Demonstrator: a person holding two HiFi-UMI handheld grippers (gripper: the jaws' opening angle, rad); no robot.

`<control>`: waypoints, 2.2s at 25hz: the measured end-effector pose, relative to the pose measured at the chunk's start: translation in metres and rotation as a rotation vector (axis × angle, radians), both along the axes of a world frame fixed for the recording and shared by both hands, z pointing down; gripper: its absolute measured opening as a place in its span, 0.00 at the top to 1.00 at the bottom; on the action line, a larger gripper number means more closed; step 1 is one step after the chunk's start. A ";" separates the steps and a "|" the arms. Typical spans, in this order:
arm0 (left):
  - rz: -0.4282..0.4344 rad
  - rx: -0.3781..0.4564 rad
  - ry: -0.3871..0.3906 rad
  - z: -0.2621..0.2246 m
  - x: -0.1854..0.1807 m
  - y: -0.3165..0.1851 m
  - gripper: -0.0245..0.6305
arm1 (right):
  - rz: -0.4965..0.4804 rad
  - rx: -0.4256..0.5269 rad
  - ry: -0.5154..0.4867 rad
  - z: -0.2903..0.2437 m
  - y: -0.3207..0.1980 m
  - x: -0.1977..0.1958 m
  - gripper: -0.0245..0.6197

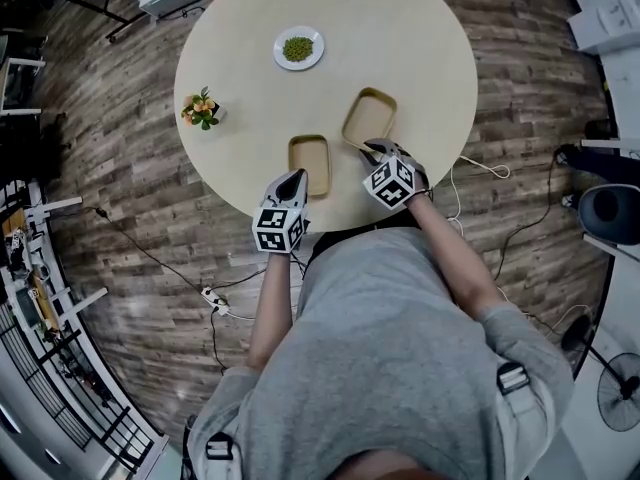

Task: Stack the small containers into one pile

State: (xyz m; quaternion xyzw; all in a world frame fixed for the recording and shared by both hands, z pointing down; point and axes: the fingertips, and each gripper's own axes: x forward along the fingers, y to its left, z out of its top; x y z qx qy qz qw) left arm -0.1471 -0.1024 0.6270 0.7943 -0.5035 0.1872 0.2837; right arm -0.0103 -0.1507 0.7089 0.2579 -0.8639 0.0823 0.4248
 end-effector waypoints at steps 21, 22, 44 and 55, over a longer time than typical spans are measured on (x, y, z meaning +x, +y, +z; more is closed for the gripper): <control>0.005 0.032 0.015 -0.012 0.026 0.039 0.94 | 0.079 0.000 -0.008 -0.013 0.053 0.066 0.95; 0.002 0.031 0.014 -0.012 0.027 0.040 0.94 | 0.078 -0.001 -0.008 -0.014 0.053 0.068 0.95; -0.212 -0.010 -0.003 -0.026 0.034 0.051 0.94 | -0.203 -0.029 0.017 -0.009 0.024 0.023 0.88; -0.371 -0.081 -0.031 -0.010 0.026 0.096 0.94 | -0.300 -0.067 0.054 0.025 0.010 -0.009 0.83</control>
